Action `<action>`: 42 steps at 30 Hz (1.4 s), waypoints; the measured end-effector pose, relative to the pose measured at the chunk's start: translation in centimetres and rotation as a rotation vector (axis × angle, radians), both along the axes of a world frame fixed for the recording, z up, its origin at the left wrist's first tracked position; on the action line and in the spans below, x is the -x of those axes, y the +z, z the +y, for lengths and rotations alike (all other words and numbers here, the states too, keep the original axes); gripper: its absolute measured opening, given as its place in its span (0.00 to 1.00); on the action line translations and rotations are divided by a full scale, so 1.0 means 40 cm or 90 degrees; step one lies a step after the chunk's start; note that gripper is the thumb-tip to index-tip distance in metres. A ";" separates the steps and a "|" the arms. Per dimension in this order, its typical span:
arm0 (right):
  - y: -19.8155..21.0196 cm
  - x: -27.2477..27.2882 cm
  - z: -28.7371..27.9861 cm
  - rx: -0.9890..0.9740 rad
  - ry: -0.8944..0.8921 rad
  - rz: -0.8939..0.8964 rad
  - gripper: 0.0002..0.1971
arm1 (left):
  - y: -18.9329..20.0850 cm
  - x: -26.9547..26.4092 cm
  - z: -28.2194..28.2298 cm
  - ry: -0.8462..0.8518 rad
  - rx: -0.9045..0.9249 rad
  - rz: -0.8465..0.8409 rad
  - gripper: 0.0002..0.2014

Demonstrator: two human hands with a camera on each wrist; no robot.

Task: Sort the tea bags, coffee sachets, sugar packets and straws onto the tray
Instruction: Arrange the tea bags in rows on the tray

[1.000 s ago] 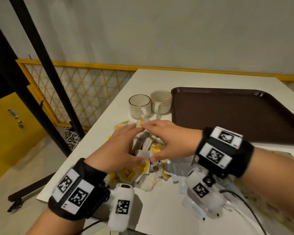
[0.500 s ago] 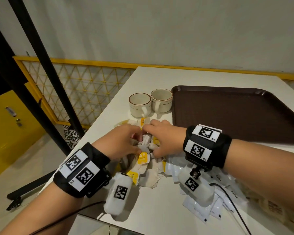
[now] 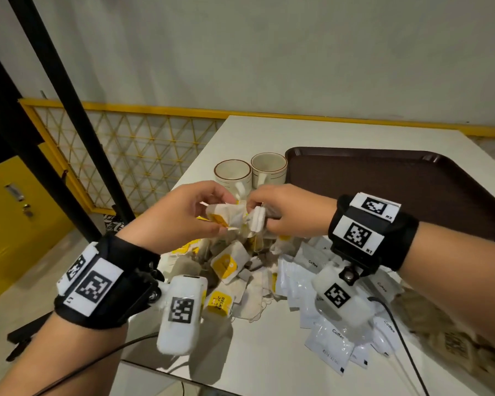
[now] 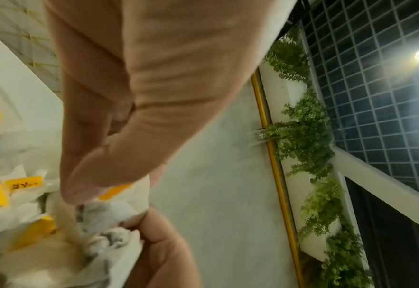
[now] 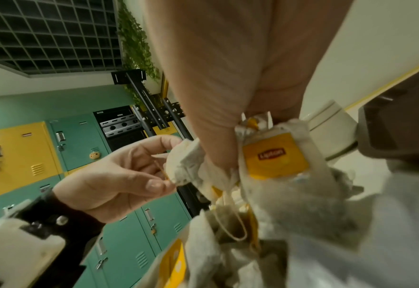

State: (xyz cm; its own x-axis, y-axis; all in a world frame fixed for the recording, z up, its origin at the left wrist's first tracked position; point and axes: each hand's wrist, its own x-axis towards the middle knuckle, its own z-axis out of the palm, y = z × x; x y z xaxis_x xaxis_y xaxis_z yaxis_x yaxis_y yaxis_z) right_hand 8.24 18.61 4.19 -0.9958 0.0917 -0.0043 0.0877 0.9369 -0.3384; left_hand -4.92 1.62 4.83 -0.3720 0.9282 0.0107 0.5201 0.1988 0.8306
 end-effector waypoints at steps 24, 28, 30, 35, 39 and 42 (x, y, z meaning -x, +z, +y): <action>0.174 0.199 0.039 -0.027 0.053 -0.320 0.14 | -0.055 0.055 0.071 -0.026 0.046 -0.067 0.06; 0.138 0.173 -0.003 -0.088 0.018 -0.367 0.20 | -0.059 0.056 0.076 -0.026 0.048 -0.034 0.04; 0.088 0.135 -0.023 -0.182 0.036 -0.389 0.28 | -0.061 0.055 0.075 -0.027 0.046 -0.024 0.03; -0.008 0.073 -0.034 -0.208 0.052 -0.378 0.47 | -0.067 0.045 0.069 -0.014 0.045 0.001 0.03; -0.031 0.080 -0.026 -0.170 0.067 -0.287 0.35 | -0.068 0.032 0.063 0.005 0.010 0.011 0.05; -0.039 0.087 -0.013 -0.140 0.064 -0.226 0.28 | -0.066 0.024 0.058 0.007 0.004 0.020 0.08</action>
State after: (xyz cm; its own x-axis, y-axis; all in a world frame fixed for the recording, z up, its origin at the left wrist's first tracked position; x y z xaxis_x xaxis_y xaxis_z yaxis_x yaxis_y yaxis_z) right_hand 4.75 18.09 2.63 -0.9402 0.0309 -0.3392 0.0667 0.9933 -0.0945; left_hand -5.90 3.92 2.19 -0.3815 0.9242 0.0168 0.5440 0.2098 0.8124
